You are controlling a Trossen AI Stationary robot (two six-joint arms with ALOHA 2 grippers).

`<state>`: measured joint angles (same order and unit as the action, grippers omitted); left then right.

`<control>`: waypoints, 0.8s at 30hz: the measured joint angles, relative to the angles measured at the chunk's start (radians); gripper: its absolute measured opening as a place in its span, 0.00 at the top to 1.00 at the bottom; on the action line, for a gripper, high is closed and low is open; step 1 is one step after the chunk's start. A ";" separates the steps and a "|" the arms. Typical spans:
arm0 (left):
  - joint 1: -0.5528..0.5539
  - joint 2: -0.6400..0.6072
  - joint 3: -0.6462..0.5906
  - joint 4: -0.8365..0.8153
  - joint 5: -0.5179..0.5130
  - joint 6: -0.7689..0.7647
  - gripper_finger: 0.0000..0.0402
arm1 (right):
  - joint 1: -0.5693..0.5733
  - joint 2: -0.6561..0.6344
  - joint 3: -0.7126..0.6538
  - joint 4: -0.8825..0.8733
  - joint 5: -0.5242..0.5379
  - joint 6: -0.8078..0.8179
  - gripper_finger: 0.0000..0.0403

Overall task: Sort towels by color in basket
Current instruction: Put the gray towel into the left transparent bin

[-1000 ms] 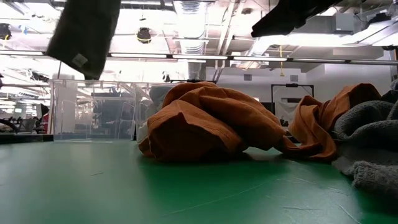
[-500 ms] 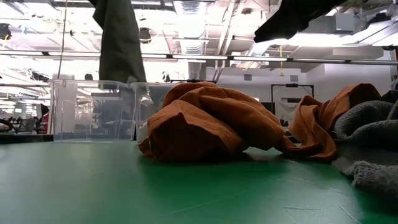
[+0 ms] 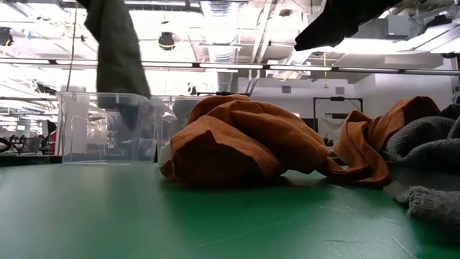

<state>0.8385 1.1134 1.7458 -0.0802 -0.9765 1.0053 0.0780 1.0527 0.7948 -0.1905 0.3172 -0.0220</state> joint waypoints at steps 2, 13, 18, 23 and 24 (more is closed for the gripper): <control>0.023 -0.001 -0.001 -0.004 -0.019 0.001 0.99 | 0.000 0.000 0.000 0.000 0.000 0.011 0.45; 0.045 -0.019 0.000 -0.207 0.112 -0.166 0.99 | 0.000 0.000 0.000 0.000 -0.001 0.014 0.45; 0.045 0.004 -0.003 -0.393 0.123 -0.227 0.99 | 0.000 0.000 0.000 0.000 -0.001 0.014 0.45; 0.033 -0.009 0.000 -0.459 0.158 -0.305 0.99 | 0.000 0.000 0.000 0.000 -0.001 0.013 0.45; 0.029 -0.010 0.000 -0.470 0.170 -0.318 0.99 | 0.000 0.000 0.000 0.000 -0.001 0.013 0.45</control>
<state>0.8674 1.1038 1.7454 -0.5499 -0.8067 0.6878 0.0780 1.0527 0.7952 -0.1904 0.3164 -0.0092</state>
